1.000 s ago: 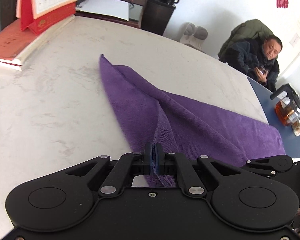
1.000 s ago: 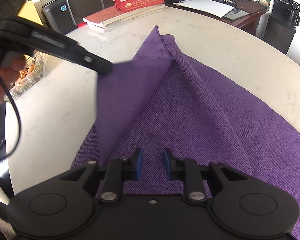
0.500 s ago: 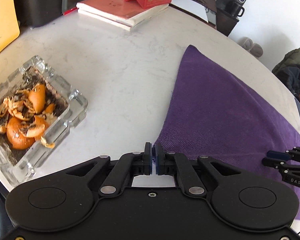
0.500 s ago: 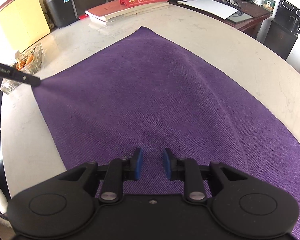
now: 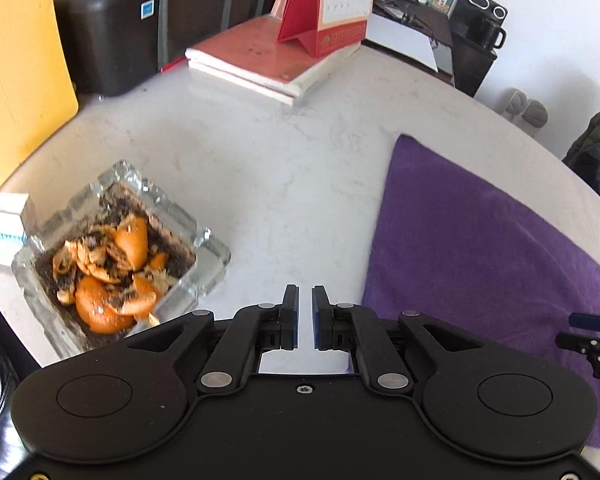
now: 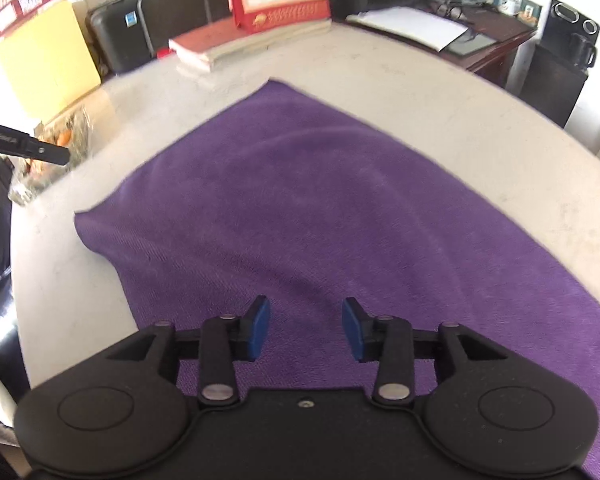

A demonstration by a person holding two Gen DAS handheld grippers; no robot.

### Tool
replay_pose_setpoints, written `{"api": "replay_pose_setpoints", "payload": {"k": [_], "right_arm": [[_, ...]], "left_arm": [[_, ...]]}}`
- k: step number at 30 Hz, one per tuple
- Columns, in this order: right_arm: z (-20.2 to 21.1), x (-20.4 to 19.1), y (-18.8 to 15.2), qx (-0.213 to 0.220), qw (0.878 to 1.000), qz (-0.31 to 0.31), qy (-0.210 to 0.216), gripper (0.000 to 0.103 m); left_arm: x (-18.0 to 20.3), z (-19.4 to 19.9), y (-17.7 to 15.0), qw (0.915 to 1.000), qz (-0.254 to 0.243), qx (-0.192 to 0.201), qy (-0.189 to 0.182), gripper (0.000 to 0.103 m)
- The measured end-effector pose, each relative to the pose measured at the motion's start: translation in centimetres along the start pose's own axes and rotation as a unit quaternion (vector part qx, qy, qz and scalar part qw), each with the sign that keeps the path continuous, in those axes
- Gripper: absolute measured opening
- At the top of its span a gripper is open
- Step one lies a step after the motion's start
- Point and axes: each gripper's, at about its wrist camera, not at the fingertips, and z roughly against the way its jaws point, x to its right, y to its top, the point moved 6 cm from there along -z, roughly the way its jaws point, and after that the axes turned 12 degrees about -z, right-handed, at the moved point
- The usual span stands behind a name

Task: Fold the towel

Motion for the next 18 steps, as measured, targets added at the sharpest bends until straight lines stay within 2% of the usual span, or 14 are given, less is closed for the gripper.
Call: {"api": "replay_pose_setpoints", "payload": {"k": [2,4,8,14,18], "right_arm": [[1.6,1.2,-0.7,0.008,1.0,-0.004,-0.013,0.037],[2.2,2.7,-2.3,-0.006,0.999,-0.012,-0.036,0.037],[2.3,4.5,-5.2,-0.035,0.997,-0.023,-0.068,0.036],[2.0,3.2,-5.4,-0.02,0.998,-0.01,-0.051,0.036],[0.8,1.8,-5.4,-0.02,0.999,0.013,-0.035,0.036]], "left_arm": [[1.9,-0.8,1.9,0.9995,-0.022,0.005,-0.022,0.005],[4.8,-2.6,3.8,0.997,-0.062,0.006,-0.046,0.005],[10.8,-7.9,7.2,0.985,-0.155,0.002,-0.075,0.005],[13.9,-13.4,8.8,0.9691,-0.241,-0.017,-0.048,0.005],[13.7,-14.4,9.0,0.9652,-0.259,-0.02,-0.031,0.007]]}}
